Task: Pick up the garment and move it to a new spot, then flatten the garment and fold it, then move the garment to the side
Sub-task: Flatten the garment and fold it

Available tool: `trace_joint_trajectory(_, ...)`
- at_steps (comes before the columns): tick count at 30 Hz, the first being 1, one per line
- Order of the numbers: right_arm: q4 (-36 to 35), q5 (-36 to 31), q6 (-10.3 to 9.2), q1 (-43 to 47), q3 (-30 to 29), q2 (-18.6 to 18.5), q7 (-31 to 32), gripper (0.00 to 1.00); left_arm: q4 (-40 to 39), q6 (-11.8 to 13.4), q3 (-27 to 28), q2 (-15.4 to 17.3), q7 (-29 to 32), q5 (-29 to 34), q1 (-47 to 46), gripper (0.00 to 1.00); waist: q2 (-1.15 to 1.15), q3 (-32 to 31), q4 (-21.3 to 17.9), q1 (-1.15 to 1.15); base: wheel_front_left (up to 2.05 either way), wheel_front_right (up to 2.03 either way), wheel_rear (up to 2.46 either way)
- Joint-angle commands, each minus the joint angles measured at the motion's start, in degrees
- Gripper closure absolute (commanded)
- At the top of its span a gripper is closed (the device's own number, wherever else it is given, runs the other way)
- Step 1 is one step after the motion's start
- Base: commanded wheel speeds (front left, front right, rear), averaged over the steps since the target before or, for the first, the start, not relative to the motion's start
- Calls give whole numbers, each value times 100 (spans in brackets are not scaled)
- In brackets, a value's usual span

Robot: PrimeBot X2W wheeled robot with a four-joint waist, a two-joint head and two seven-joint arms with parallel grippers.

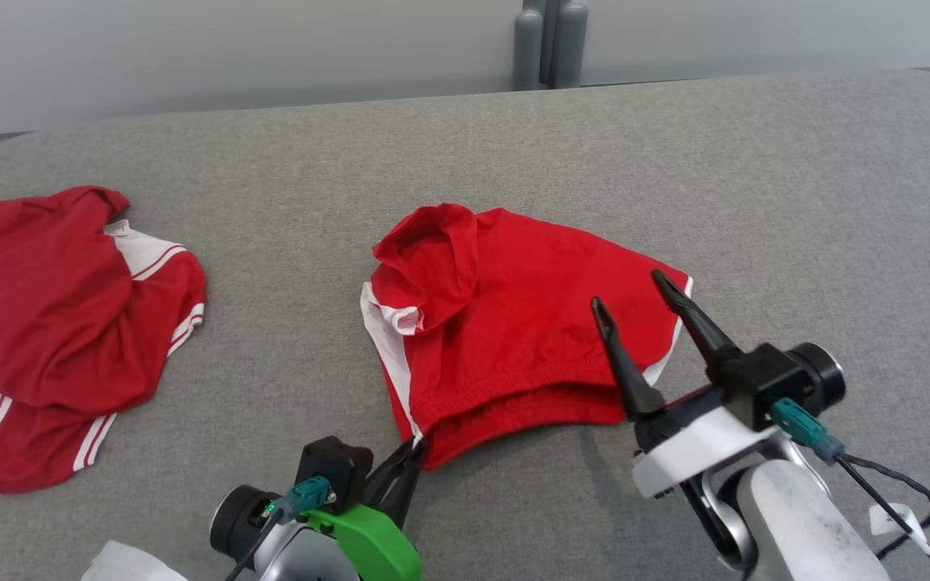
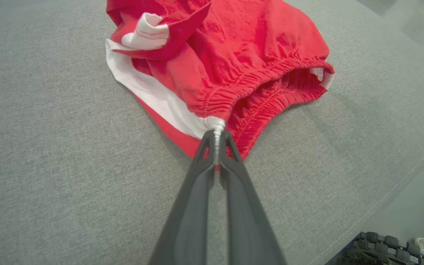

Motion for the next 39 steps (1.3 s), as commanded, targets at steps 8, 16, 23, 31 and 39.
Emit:
trace_joint_trajectory(8, 609, 710, 0, -1067, 1115, 190, 884, 0, -65, 30, -60, -490, -119, -189, 59, 100, 0, 1, 592, -1, 0, 0, 0)
trace_joint_trajectory(16, 1157, 1053, 0, -1920, 1704, 286, 2163, 0, 726, -279, -218, -1038, -371, -257, -129, 100, 0, 63, 762, -1, 0, 0, 0)
trace_joint_trajectory(23, 1064, 698, -1, -1785, 1546, 296, 2558, 0, 1237, -444, -226, -1290, -571, -327, -212, 100, 0, 43, 867, -1, 0, 0, 0)
trace_joint_trajectory(31, 772, 704, -1, -1167, 1583, 298, 3093, 0, 1442, -502, -195, -1281, -664, -344, -297, 100, 0, 101, 778, -1, 0, 0, 0)
trace_joint_trajectory(39, 988, 1010, -1, -1322, 1588, 300, 3306, 0, 1461, -545, -214, -1163, -655, -333, -332, 100, 0, 132, 769, -1, 0, 0, 0)
